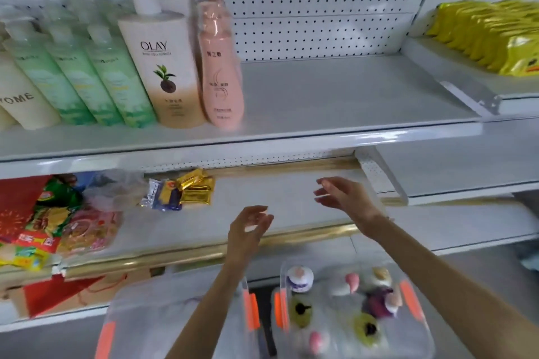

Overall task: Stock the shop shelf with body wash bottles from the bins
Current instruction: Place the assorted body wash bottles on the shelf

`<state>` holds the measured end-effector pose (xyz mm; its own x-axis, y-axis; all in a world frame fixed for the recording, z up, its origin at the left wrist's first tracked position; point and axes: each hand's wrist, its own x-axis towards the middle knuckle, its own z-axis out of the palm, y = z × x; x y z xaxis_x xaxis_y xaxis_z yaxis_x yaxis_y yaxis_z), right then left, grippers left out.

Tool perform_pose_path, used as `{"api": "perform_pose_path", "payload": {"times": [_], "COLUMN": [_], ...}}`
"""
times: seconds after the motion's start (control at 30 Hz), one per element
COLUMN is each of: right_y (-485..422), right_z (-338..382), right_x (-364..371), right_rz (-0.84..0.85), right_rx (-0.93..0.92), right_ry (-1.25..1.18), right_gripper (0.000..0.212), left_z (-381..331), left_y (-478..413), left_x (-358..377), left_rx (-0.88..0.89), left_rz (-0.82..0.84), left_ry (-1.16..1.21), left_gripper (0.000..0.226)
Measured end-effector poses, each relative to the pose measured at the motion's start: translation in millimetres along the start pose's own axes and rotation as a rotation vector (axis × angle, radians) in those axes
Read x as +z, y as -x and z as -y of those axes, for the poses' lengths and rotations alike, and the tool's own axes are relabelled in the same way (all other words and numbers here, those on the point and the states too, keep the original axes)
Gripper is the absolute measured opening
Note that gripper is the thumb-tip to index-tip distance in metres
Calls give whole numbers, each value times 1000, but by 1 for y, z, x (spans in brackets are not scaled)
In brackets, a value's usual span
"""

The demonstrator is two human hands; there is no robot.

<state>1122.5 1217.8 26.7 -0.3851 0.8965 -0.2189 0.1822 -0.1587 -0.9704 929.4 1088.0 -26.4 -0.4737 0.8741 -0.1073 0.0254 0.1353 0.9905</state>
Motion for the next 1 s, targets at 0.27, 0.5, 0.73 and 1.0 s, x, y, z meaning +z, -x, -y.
{"api": "perform_pose_path", "payload": {"times": [0.27, 0.5, 0.73, 1.0], "right_y": [34, 49, 37, 68], "right_z": [-149, -224, -275, -346], "right_x": [-45, -46, -54, -92], "right_rz": [-48, 29, 42, 32], "right_rx": [364, 448, 533, 636], "right_ry": [-23, 46, 115, 299], "right_gripper": [13, 10, 20, 18], "left_z": [95, 156, 206, 244], "left_y": [46, 96, 129, 148], "left_x": [28, 47, 68, 102], "left_rx": [-387, -675, -802, -899], "left_rz": [49, 41, -73, -167], "left_ry": [-105, -204, -207, -122], "left_gripper": [28, 39, 18, 34]}}
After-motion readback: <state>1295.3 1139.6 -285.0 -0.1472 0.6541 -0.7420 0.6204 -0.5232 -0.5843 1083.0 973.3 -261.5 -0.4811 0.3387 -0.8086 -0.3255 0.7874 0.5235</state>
